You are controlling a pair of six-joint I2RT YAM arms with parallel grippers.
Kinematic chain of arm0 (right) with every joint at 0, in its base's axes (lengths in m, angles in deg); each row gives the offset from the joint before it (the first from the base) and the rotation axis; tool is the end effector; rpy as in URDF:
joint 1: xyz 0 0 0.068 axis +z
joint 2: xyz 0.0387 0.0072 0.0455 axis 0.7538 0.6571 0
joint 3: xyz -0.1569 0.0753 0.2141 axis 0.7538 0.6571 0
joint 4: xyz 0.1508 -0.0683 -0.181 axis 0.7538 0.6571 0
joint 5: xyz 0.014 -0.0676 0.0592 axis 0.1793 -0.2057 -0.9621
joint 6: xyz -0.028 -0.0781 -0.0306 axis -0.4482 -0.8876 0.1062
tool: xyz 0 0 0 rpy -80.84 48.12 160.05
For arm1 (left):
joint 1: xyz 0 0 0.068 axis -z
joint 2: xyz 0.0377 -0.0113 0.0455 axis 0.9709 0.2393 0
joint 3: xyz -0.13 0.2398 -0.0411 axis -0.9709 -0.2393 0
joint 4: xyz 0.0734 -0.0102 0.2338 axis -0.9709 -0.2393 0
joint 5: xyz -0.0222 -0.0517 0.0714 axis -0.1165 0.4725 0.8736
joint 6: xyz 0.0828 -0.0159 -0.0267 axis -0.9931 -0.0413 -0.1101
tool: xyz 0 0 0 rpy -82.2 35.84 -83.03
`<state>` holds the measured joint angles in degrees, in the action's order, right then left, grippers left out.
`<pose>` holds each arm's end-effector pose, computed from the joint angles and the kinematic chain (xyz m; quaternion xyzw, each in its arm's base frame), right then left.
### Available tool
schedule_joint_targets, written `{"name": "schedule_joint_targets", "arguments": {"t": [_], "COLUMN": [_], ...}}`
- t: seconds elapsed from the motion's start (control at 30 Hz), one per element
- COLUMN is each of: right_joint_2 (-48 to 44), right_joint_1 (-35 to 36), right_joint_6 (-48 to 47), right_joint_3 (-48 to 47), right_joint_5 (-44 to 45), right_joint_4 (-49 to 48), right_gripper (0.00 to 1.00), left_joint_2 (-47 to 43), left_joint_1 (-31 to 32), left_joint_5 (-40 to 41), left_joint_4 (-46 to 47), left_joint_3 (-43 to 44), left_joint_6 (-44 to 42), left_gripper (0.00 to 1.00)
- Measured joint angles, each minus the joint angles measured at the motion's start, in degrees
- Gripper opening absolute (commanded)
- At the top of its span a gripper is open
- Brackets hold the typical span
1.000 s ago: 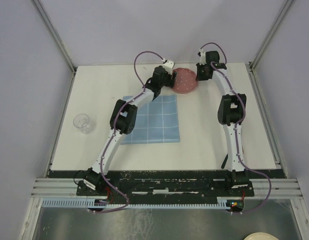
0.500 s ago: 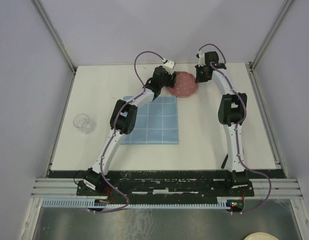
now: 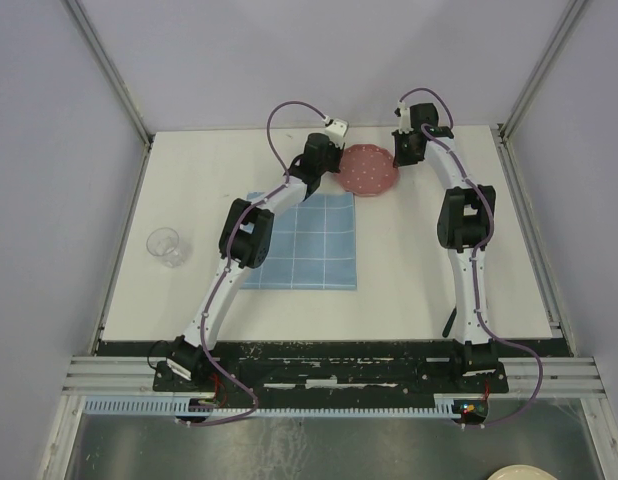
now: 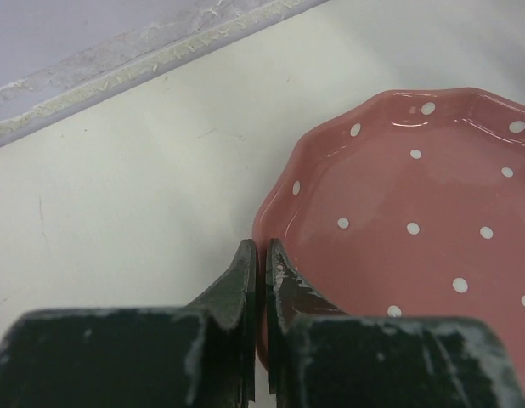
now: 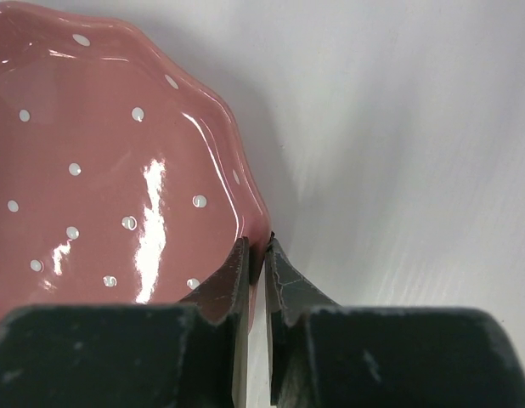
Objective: Set the dinner table for one person
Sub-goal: Pick up the plate at the center of the board.
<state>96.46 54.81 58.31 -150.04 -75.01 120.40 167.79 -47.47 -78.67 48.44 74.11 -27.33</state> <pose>0.5773 0.0705 0.1440 -0.0537 0.9391 0.0883 0.3277 0.5668 -0.3129 0.1248 0.2196 0.7685 -0.1509 0.5818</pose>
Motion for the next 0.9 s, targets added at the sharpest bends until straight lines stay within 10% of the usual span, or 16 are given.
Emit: {"name": "schedule_joint_targets", "arguments": {"t": [0.9], "right_joint_2": [-0.20], "right_joint_1": [0.09], "right_joint_6": [0.63], "right_joint_3": [-0.46], "right_joint_5": [0.59], "right_joint_4": [1.09], "right_gripper": [0.01], "left_joint_2": [-0.11], "left_joint_1": [-0.04], "left_joint_5": [-1.42], "left_joint_4": [-3.39], "left_joint_3": [1.88], "left_joint_6": [0.09], "left_gripper": [0.03]}}
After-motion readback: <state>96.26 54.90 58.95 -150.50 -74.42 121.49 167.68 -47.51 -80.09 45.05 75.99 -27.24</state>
